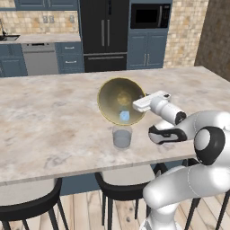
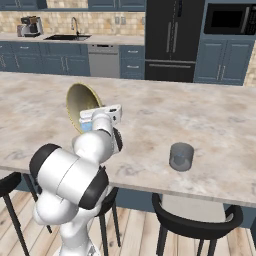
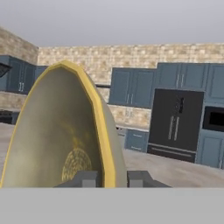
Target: There are four ice cubes in the ice bowl. Place two ice cubes in each glass of water.
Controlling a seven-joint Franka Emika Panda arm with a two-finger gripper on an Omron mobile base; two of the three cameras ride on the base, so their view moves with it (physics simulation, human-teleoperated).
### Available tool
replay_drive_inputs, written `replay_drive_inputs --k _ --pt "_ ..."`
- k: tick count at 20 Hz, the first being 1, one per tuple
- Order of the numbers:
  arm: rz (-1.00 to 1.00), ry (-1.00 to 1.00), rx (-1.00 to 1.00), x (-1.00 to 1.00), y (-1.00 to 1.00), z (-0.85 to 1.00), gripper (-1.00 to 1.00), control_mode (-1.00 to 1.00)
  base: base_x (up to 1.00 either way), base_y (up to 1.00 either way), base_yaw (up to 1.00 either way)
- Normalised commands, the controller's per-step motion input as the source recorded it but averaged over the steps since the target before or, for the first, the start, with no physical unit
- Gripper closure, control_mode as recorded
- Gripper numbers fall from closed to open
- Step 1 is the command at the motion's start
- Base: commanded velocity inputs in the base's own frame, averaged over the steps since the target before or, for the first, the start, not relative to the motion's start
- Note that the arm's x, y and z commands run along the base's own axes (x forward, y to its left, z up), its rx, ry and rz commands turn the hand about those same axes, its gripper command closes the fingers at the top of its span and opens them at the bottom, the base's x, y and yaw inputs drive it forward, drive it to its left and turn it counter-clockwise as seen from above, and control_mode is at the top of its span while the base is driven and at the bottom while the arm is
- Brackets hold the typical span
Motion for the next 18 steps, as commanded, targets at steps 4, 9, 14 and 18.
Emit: replay_drive_inputs --k 4,9,14,18 --pt "0.04 -0.14 -0.10 0.00 0.00 -0.13 1.00 -1.00 0.00 0.00 0.00" --pt "0.04 -0.21 -0.13 0.00 0.03 -0.13 1.00 -1.00 0.00 0.00 0.00" --pt "0.02 -0.19 -0.11 0.00 0.06 -0.03 1.00 -1.00 0.00 0.00 0.00" --pt "0.00 -0.14 -0.08 0.12 0.36 0.00 1.00 -1.00 0.00 0.00 0.00"
